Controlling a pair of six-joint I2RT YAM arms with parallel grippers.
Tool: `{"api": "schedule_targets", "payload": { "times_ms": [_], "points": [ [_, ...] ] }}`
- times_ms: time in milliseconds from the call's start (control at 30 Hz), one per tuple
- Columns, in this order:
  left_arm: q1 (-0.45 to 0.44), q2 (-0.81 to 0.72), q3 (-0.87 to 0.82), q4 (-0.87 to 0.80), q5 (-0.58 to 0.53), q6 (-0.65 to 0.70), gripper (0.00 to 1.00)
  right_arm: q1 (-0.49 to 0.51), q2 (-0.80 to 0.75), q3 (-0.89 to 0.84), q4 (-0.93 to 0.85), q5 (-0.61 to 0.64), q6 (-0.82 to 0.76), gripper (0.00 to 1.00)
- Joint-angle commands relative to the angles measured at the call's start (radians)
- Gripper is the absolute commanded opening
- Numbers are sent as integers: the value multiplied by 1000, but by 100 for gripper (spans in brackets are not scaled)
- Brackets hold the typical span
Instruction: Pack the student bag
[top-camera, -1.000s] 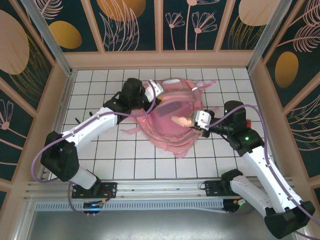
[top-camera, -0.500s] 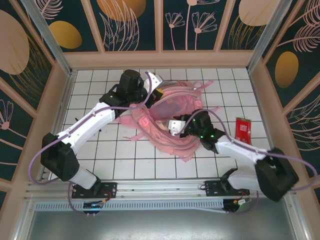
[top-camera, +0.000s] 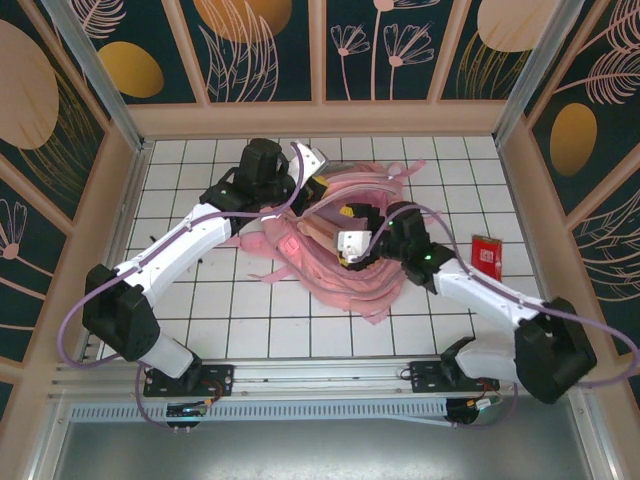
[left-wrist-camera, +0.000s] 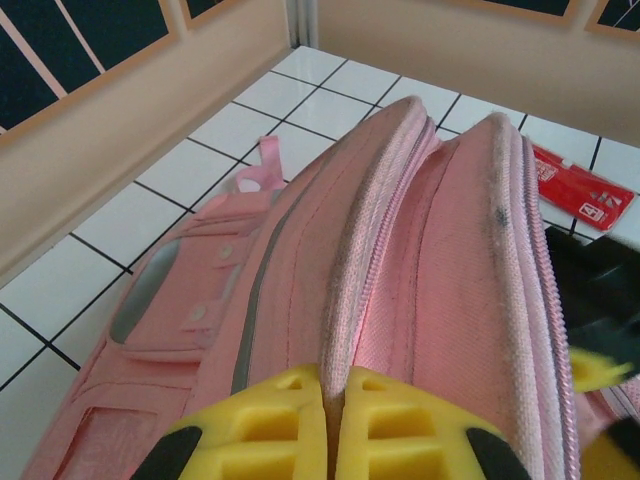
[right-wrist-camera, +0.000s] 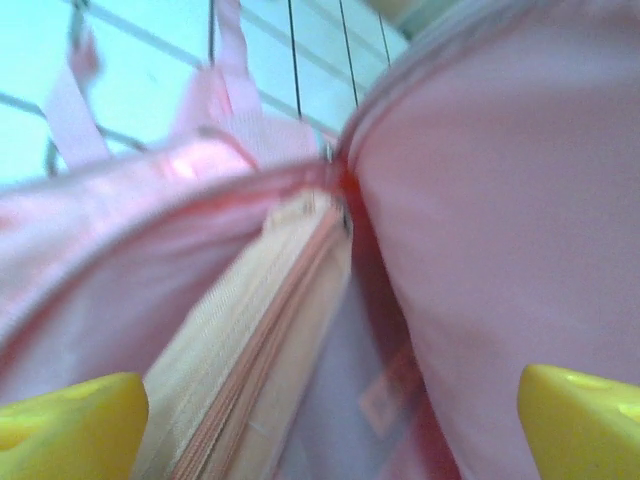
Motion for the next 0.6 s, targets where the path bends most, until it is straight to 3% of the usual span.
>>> {"api": "schedule_targets", "payload": {
  "times_ms": [0,100,167,233,300,367,467,500,567],
  "points": [
    [-4,-19,39,136,41,-10,0,-33,-53,47,-301,-271,171,93],
    [-5,-21,31,137,43,-16,0,-26,-113,51,-180,-97,563,99],
    [-4,-23,24,144,46,-30,0,-19,-165,59,-72,154,1021,99],
    [-4,-20,19,151,53,-40,0,-25,-205,91,-149,319,1434,99],
    [-4,-14,18,153,60,-51,0,-32,-228,92,-288,343,1826,99],
    [-4,-7,20,153,60,-58,0,-39,-225,32,-380,254,2177,86],
    [-3,-3,22,150,61,-58,0,-39,-211,-50,-434,174,2375,82],
    [-3,-3,20,147,61,-57,0,-40,-207,-70,-416,166,2358,80],
    [-5,0,17,145,58,-51,0,-72,-179,-80,-405,158,2265,66]
  ]
}}
